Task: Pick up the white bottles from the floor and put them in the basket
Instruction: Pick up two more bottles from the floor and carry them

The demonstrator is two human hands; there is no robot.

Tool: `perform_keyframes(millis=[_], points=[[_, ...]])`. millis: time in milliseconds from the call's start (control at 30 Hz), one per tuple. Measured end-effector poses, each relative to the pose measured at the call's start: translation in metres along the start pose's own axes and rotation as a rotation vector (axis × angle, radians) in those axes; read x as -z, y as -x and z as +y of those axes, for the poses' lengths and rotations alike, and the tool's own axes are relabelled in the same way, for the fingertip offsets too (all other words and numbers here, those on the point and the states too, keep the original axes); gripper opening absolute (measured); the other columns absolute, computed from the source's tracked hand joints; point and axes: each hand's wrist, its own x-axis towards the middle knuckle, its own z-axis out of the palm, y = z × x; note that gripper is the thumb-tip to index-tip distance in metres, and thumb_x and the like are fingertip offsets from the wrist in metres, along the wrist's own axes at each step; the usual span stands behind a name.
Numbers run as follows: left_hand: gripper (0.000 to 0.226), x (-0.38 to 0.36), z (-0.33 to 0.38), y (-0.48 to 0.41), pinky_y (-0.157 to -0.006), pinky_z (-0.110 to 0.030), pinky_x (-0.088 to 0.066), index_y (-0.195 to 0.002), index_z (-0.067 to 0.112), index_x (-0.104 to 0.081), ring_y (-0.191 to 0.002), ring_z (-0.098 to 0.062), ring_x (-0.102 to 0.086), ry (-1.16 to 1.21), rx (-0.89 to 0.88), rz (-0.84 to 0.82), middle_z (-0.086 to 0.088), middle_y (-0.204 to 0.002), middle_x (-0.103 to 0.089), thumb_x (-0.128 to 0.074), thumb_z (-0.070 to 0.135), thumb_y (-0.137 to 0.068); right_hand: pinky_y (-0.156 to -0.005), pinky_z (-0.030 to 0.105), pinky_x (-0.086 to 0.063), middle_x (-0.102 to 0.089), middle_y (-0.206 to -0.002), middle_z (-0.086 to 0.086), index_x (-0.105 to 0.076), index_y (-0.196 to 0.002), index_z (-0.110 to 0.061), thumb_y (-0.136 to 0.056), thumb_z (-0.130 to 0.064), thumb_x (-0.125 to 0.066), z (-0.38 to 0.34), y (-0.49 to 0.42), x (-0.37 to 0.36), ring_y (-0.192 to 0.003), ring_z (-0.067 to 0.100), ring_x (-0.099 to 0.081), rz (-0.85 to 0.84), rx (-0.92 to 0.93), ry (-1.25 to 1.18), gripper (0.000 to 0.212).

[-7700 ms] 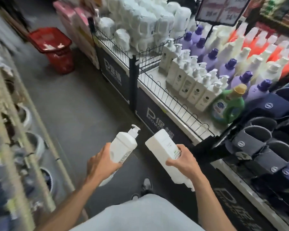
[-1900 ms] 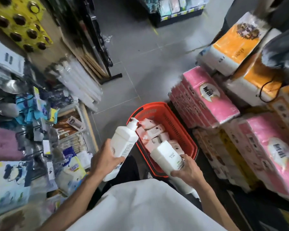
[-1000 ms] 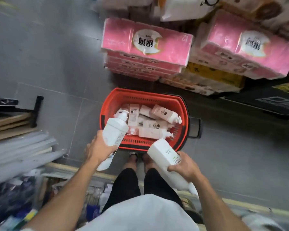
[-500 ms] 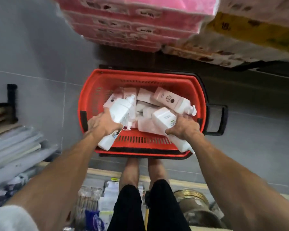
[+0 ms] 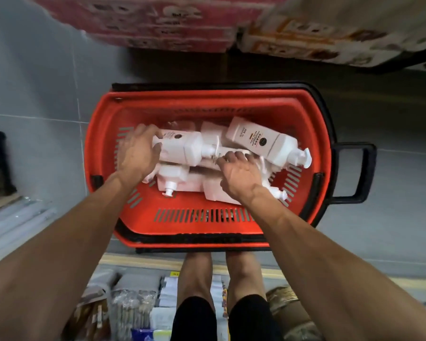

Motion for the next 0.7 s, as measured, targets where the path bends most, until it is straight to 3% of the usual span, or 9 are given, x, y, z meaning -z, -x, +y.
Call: perform_keyframes(millis=[100, 267, 400, 500, 700], points=[[0.022, 0.024, 0.014, -0.002, -0.093, -0.040, -0.042, -0.111, 0.025, -0.063, -0.107, -0.029, -0.056, 0.171, 0.127, 0.030, -0.004, -0.114, -0.059, -0.068, 0.021, -0.090, -0.110, 0.043, -0.034, -0.055, -0.134, 0.007, -0.055, -0.134, -0.018, -0.086, -0.020, -0.058, -0.002, 0.022, 0.010, -0.128, 0.030, -0.048, -0.016, -0.014, -0.091, 0.048], [0.030, 0.055, 0.028, 0.007, -0.096, -0.045, -0.048, -0.114, 0.032, -0.061, -0.110, -0.029, -0.060, 0.024, 0.057, -0.173, -0.005, -0.118, -0.061, -0.070, 0.028, -0.086, -0.108, 0.043, -0.037, -0.056, -0.131, 0.006, -0.054, -0.135, -0.019, -0.088, -0.025, -0.058, -0.001, 0.060, 0.030, -0.124, 0.029, -0.049, -0.064, -0.093, -0.177, 0.047], [0.036, 0.093, 0.051, 0.041, -0.096, -0.046, -0.048, -0.118, 0.030, -0.059, -0.110, -0.032, -0.060, -0.035, 0.076, -0.205, -0.007, -0.118, -0.062, -0.071, 0.030, -0.083, -0.104, 0.046, -0.037, -0.054, -0.134, 0.007, -0.052, -0.138, -0.019, -0.090, -0.029, -0.059, -0.003, 0.106, 0.068, -0.130, 0.031, -0.045, -0.102, -0.151, -0.245, 0.049], [0.042, 0.134, 0.083, 0.085, -0.094, -0.047, -0.048, -0.127, 0.029, -0.055, -0.114, -0.035, -0.056, -0.183, 0.004, -0.205, -0.010, -0.124, -0.057, -0.068, 0.032, -0.087, -0.103, 0.045, -0.040, -0.052, -0.135, 0.009, -0.052, -0.137, -0.018, -0.090, -0.026, -0.060, -0.008, 0.152, 0.113, -0.133, 0.034, -0.044, -0.024, -0.161, -0.306, 0.048], [0.049, 0.198, 0.145, 0.172, -0.089, -0.045, -0.044, -0.132, 0.029, -0.049, -0.117, -0.031, -0.052, -0.451, -0.201, -0.055, -0.004, -0.128, -0.055, -0.065, 0.042, -0.088, -0.084, 0.039, -0.046, -0.059, -0.129, 0.008, -0.053, -0.131, -0.022, -0.090, -0.026, -0.067, -0.019, 0.239, 0.186, -0.117, 0.032, -0.059, 0.162, -0.188, -0.383, 0.043]])
